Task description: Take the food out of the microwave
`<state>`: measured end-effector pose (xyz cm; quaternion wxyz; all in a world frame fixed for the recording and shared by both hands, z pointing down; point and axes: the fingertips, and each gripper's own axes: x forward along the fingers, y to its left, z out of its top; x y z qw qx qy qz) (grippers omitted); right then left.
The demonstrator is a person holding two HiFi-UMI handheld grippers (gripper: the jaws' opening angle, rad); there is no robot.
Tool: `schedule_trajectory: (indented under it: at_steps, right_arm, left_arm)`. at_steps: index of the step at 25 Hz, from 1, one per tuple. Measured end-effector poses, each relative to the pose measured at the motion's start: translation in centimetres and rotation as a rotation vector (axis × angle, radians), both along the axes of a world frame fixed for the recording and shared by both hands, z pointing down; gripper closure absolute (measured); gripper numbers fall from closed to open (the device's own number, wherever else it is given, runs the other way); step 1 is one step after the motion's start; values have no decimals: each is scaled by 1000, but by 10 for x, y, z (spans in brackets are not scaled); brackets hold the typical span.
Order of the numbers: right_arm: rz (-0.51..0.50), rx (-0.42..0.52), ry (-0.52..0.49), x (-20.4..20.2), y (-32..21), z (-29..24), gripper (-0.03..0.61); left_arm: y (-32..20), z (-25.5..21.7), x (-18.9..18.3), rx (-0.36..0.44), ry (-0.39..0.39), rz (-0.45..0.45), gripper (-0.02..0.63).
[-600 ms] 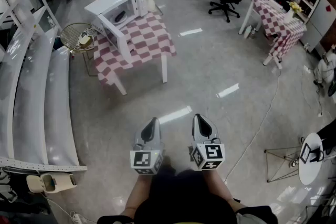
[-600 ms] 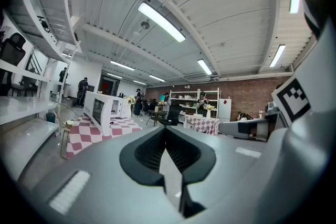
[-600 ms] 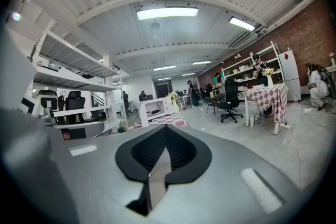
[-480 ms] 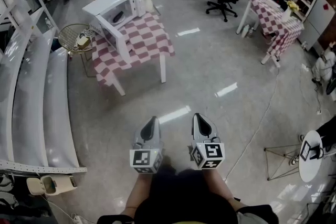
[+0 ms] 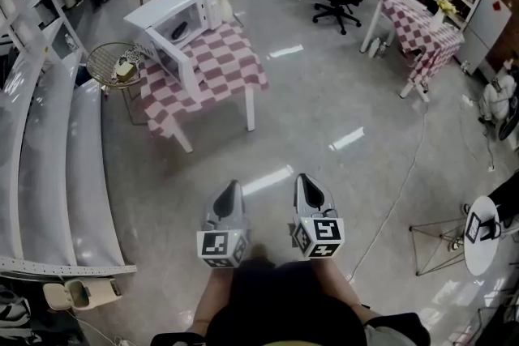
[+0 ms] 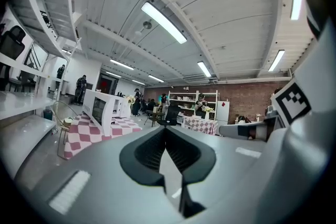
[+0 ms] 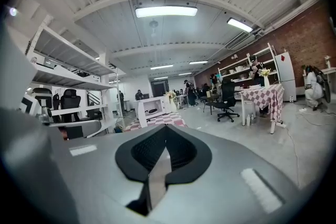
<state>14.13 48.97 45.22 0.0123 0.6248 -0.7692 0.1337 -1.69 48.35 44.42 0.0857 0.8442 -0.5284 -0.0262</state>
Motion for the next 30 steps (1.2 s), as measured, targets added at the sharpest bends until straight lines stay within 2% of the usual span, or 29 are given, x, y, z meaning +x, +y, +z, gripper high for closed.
schedule_trajectory:
  at_steps: [12,21,30]
  right_arm:
    - [21,-11,6,-33,-2,10,578]
    - [13,-25,9,-41,-12,16,578]
    - [-14,-23,9,-43,-47,15,578]
  left_arm:
    - [-7,9,-32,-16,0,21,604]
    - [-17,14,-35,-23,14,27,604]
    - [-48,13,-36,-24,6,3,604]
